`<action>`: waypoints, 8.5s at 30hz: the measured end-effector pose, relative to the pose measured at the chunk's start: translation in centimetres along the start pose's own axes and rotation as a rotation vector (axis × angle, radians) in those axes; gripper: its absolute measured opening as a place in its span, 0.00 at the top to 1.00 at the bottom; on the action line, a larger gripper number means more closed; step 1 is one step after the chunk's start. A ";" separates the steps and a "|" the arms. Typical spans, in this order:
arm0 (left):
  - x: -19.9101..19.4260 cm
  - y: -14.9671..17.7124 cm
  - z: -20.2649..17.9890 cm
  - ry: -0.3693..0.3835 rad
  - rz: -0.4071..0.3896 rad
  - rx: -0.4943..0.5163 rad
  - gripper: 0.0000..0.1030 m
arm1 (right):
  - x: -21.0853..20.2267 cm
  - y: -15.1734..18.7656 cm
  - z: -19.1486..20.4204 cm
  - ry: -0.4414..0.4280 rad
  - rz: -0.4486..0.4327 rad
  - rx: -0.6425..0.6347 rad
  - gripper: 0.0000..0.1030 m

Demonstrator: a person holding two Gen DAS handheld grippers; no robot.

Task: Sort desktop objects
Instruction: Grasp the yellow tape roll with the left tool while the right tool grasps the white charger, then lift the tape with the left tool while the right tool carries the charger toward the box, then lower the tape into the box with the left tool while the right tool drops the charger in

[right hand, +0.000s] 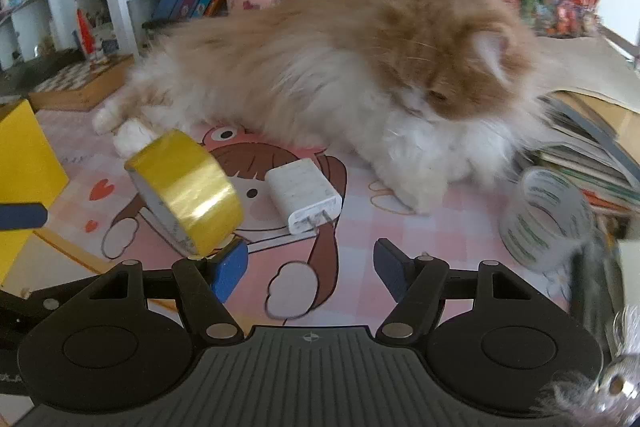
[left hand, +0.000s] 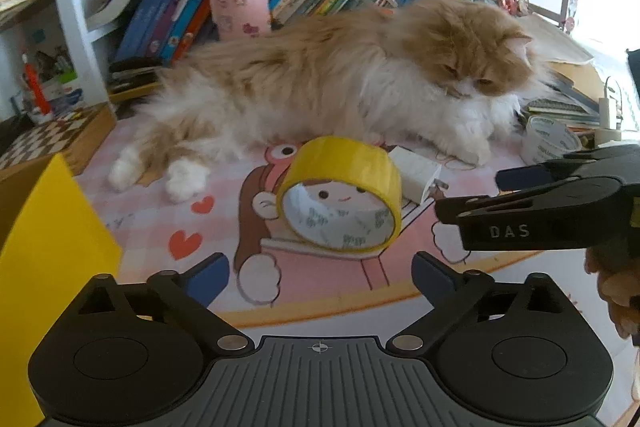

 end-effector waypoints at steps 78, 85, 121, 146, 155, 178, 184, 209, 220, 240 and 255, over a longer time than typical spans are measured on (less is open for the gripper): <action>-11.7 2.8 4.7 0.102 -0.078 -0.280 0.09 | -7.4 1.7 3.9 -0.088 -0.016 0.026 0.61; -13.0 3.8 4.6 0.152 -0.077 -0.229 0.09 | -10.4 3.4 5.6 -0.058 -0.033 0.063 0.61; -20.0 11.9 11.6 0.213 -0.055 -0.189 0.09 | -16.2 10.7 18.4 -0.034 -0.003 0.101 0.61; -27.0 21.4 21.1 0.116 -0.042 -0.302 0.09 | -18.1 16.5 32.6 -0.130 0.039 0.041 0.60; -28.0 23.4 24.1 0.042 -0.045 -0.377 0.09 | -17.8 16.6 36.3 -0.187 0.058 -0.045 0.60; -28.4 23.0 26.1 -0.004 -0.072 -0.429 0.09 | -17.1 15.1 39.8 -0.249 0.067 -0.134 0.60; -27.5 20.9 26.7 -0.019 -0.106 -0.447 0.09 | -16.4 13.1 40.0 -0.278 0.045 -0.154 0.60; -17.5 6.6 30.3 -0.157 -0.253 -0.426 0.09 | -6.0 -5.9 35.4 -0.324 -0.112 -0.308 0.60; -9.1 3.0 33.9 -0.178 -0.061 -0.364 0.09 | 0.8 -6.2 38.6 -0.375 -0.041 -0.523 0.60; -5.3 3.5 32.7 -0.225 0.087 -0.247 0.09 | 4.6 -5.0 39.6 -0.345 0.049 -0.672 0.46; -14.2 1.6 32.5 -0.234 -0.181 -0.296 0.03 | -1.7 -6.8 36.2 -0.295 -0.088 -0.483 0.45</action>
Point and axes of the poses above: each gripper's, at about its wrist camera, not at the fingertips, and x roughly the way its jaws point, z to its left, y to its underside, the point moved 9 cm from there along x, roughly the way its jaws point, and after that the axes turned 3 degrees about -y, right-handed, at the moved point
